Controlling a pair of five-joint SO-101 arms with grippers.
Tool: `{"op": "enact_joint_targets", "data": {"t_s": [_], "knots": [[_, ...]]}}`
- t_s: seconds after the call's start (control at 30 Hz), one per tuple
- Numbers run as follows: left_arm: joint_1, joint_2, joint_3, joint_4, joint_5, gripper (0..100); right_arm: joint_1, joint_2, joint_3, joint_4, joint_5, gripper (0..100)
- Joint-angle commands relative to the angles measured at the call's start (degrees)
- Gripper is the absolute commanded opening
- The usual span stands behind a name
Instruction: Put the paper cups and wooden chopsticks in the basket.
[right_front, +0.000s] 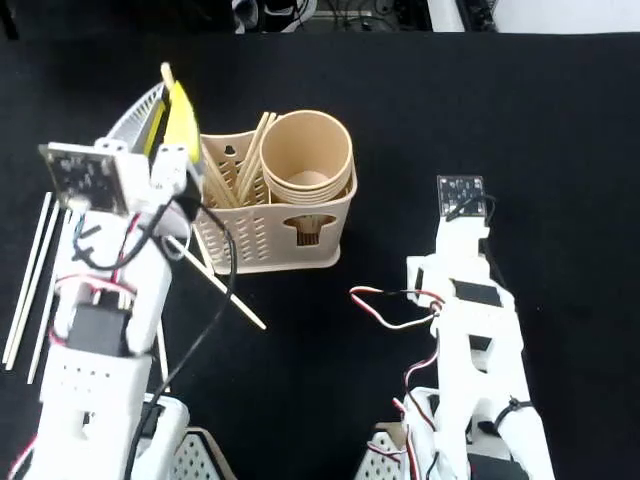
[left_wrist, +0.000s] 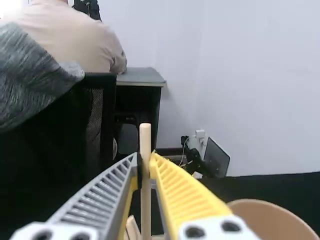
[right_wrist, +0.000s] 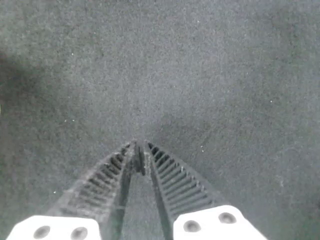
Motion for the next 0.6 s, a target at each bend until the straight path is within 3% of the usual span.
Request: {"op": "enact_joint_targets", "data": {"t_s": [0.0, 0.13, 0.23, 0.57], "knots": [[3.47, -6.07, -1.89, 13.71, -0.18, 15, -0.62, -0.04, 0.66, -2.73, -0.18, 1.2], [4.53, -7.56, -8.66, 32.0, -0.62, 18, -0.7, -0.13, 1.45, -3.96, 3.08, 1.2], [0.4, -3.96, -16.22, 44.13, -1.41, 18, -0.7, -0.13, 1.54, -3.96, 4.13, 1.2], [-14.99, 20.92, -37.76, 81.14, -21.63, 18, -0.44, 0.13, 1.71, -3.96, 4.75, 1.2]]}}
